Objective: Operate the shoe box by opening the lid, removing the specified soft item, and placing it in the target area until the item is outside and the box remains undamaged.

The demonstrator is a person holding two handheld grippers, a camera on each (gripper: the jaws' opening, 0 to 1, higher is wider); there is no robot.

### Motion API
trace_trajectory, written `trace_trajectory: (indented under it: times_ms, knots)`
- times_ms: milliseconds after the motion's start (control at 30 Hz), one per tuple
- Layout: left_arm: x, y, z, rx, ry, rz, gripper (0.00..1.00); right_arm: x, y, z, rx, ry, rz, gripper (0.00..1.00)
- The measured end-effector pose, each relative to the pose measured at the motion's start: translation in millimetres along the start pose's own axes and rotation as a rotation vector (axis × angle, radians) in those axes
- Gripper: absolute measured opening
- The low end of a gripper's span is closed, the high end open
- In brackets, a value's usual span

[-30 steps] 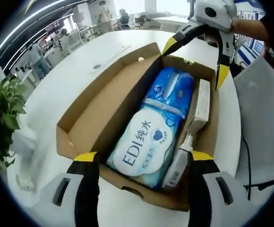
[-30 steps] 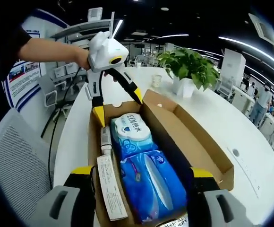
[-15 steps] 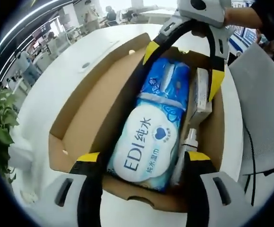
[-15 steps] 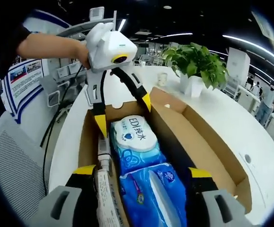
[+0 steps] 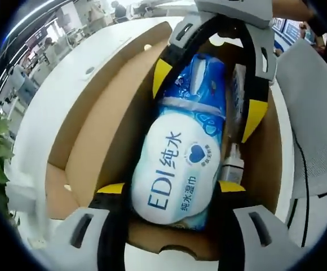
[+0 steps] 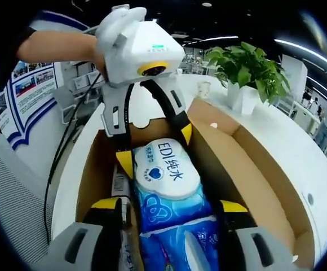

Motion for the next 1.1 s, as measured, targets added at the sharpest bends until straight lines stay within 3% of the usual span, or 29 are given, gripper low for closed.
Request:
trace_trajectory:
  times_ms: [367,633,1100]
  knots:
    - [1.1,-2.4,-1.3,-0.017,-0.011,0.018,0.60,5.8,-15.0,5.9,-0.067,0.069,0.005,0.56]
    - [1.0,-3.4,-2.7,-0.040,-0.016,0.031,0.60,6.7,-19.2,6.7,-0.092,0.088,-0.013,0.54]
    - [6.0,-5.1,-1.1,-0.010,-0.094,-0.026,0.59,5.6,-28.4,10.1,-0.081,0.105,-0.014,0.53]
Point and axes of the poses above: the point that each gripper's makers call its tool centre point, and the gripper's own axes: y roughly backward along the fingers, x roughly to its right, z roughly out of its underside, the point moved 5 cm from there along y, roughly backward along the fingers, and after that the axes turned 2 degrees about -z, right-handed, at the moved point
